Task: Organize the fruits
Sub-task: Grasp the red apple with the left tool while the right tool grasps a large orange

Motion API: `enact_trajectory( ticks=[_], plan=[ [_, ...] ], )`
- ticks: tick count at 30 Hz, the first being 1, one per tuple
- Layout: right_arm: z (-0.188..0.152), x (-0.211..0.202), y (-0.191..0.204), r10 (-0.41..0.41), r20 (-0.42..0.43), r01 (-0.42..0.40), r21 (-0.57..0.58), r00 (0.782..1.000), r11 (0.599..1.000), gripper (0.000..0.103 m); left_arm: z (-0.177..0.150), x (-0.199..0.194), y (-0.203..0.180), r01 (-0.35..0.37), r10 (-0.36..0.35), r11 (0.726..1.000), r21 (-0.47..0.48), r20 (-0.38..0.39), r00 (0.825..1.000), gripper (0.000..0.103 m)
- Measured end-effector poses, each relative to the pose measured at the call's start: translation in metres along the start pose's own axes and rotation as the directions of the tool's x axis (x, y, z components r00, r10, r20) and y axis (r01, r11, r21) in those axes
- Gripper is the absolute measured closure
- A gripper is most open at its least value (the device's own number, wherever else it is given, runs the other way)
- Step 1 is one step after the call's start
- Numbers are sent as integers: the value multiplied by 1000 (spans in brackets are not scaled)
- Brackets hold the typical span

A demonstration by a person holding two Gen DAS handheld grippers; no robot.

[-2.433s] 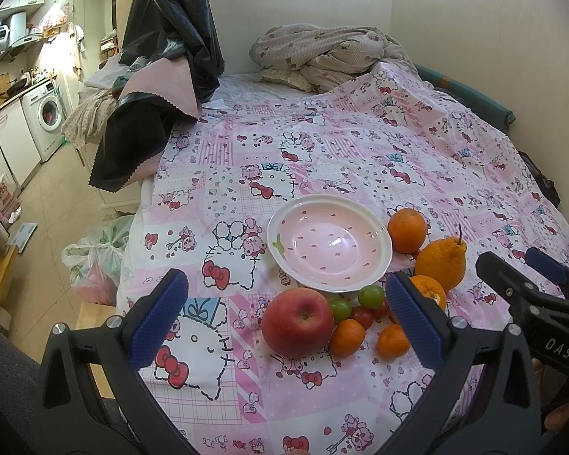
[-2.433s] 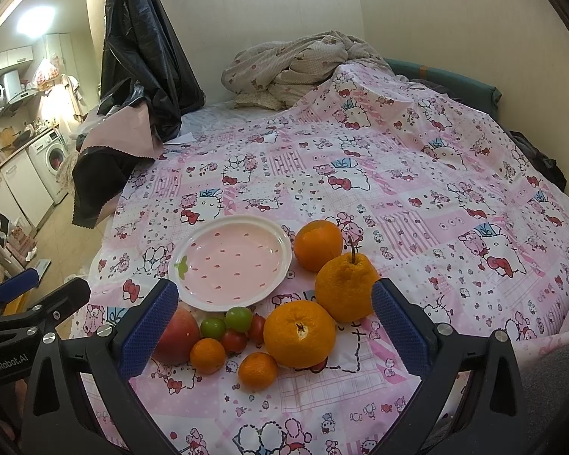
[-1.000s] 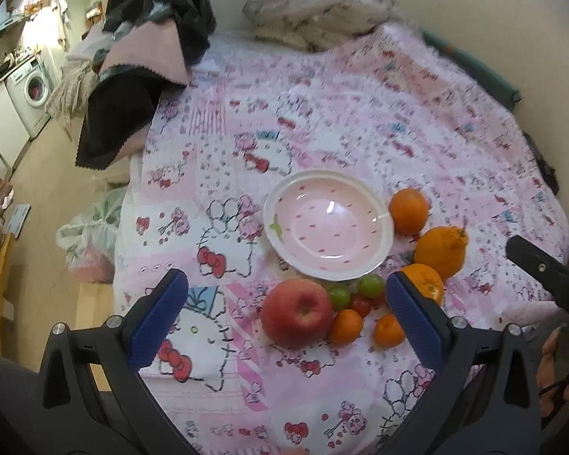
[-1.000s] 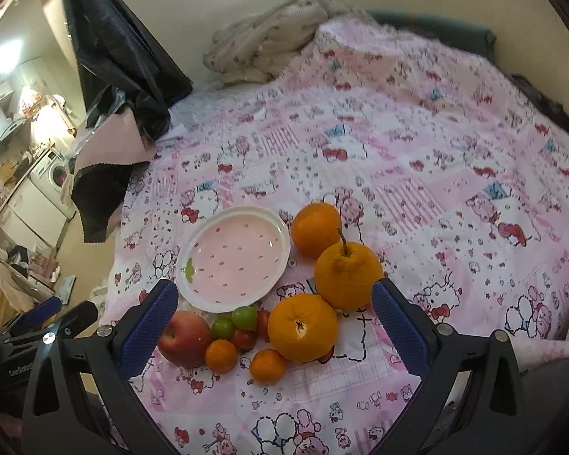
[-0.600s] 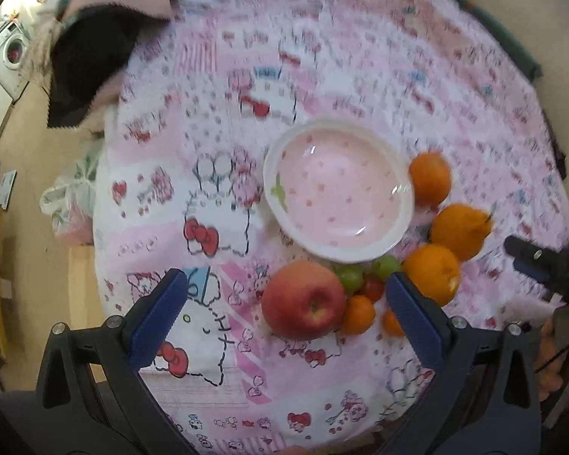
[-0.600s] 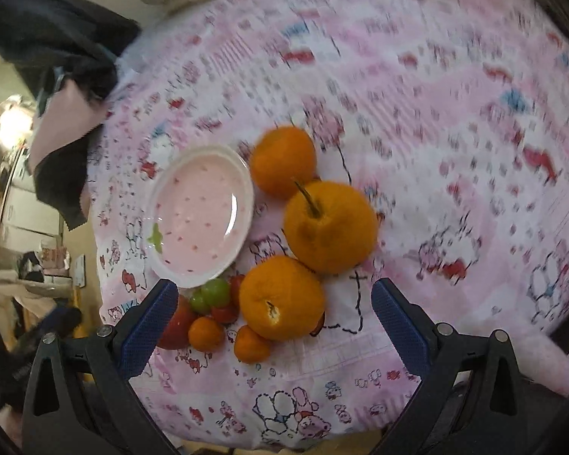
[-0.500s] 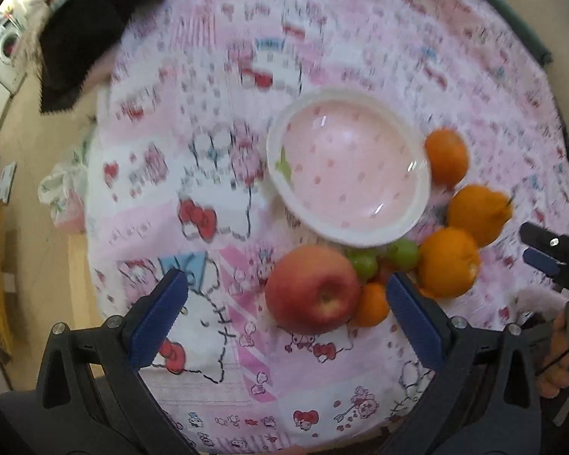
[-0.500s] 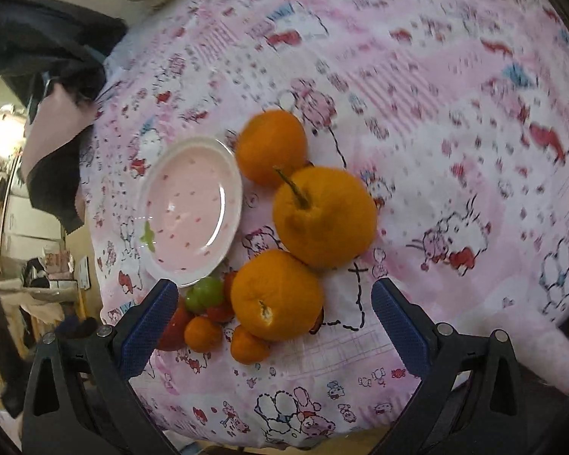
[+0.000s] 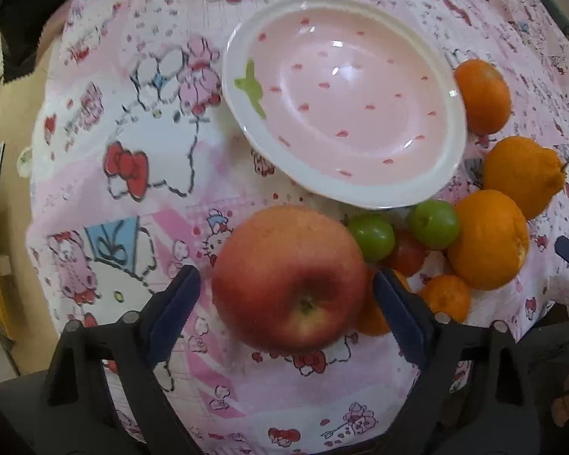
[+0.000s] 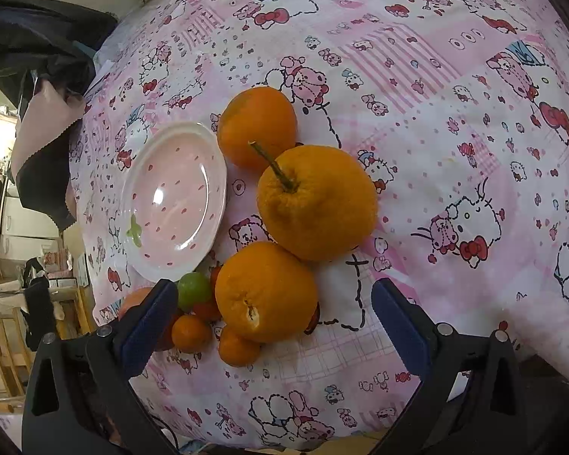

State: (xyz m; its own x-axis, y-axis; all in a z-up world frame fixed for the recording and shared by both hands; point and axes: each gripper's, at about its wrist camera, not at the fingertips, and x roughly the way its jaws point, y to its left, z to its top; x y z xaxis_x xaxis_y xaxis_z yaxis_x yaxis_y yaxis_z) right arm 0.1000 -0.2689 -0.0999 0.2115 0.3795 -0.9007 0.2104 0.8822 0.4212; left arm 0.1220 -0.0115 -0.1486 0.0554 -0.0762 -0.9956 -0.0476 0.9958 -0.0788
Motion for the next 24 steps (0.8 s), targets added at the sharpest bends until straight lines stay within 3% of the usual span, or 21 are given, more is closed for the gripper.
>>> enact_trajectory(
  ticks=[4, 7, 14, 20, 22, 24],
  plan=[
    [0, 1, 4, -5, 6, 5, -19, 1000, 1000, 0, -4, 16, 9, 65, -66, 996, -67, -25, 997, 19],
    [-1, 5, 4, 6, -11, -6, -20, 1000, 1000, 0, -10, 16, 8, 70, -72, 996, -61, -16, 997, 20],
    [-9, 32, 4, -28, -138, 25, -26, 990, 999, 0, -25, -4, 26, 90, -91, 991, -99, -3, 996, 20],
    [-16, 56, 38, -156, -131, 127, -207, 979, 970, 3, -34, -20, 36, 87, -83, 989, -118, 38, 996, 20],
    [-18, 66, 45, -200, -132, 162, -253, 971, 954, 13, -36, -24, 38, 84, -80, 990, -116, 40, 996, 20],
    [-20, 76, 49, -252, -127, 208, -287, 959, 935, 15, -33, -24, 39, 75, -70, 991, -114, 45, 997, 20]
  ],
)
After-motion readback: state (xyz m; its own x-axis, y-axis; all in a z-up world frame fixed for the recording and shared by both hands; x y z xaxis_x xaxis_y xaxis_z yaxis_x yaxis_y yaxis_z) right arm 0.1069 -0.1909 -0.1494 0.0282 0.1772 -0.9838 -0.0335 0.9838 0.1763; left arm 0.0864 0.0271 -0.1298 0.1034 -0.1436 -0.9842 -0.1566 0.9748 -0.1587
